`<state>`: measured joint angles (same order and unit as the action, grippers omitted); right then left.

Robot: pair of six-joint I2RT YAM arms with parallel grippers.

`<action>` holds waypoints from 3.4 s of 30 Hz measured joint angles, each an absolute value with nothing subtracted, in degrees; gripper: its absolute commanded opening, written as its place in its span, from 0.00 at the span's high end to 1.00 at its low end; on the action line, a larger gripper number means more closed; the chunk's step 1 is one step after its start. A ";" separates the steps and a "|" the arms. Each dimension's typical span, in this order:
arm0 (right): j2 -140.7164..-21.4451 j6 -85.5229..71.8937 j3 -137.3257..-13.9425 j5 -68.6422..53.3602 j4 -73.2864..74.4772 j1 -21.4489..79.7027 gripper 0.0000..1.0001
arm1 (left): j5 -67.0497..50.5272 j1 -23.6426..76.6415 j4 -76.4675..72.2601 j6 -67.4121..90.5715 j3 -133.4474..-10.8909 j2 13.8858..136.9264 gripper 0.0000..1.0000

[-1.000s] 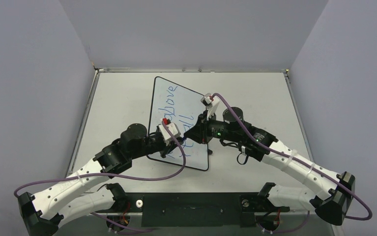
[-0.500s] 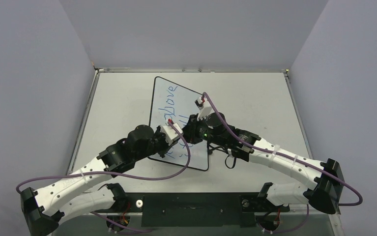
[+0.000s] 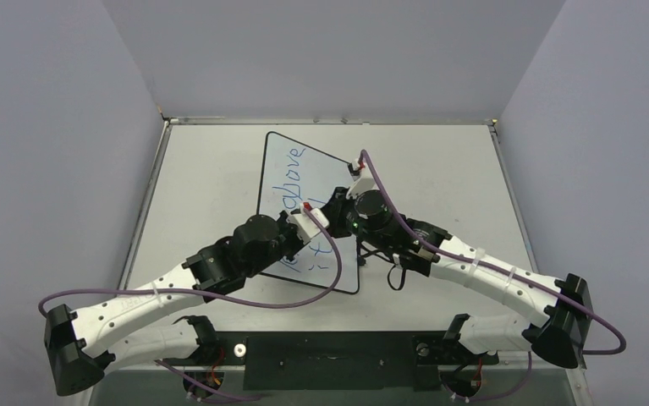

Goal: Write a sentence on the whiteboard
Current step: Insert the whiteboard marker without the cap into the pen cap, then put down the whiteboard marker at the center of the board, then reset both arms

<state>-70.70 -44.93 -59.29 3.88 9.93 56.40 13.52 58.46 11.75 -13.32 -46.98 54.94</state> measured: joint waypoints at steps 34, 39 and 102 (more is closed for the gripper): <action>-63.53 -39.03 -65.12 4.71 27.81 46.09 1.00 | 5.23 62.22 0.34 -18.33 -60.29 53.93 0.46; -63.46 -36.67 -64.20 5.32 29.21 41.65 1.00 | 11.42 62.22 5.32 -16.14 -60.97 52.58 0.44; -29.61 -28.82 -38.50 29.17 12.73 33.26 0.27 | 19.68 24.64 19.94 9.10 -49.19 42.46 0.41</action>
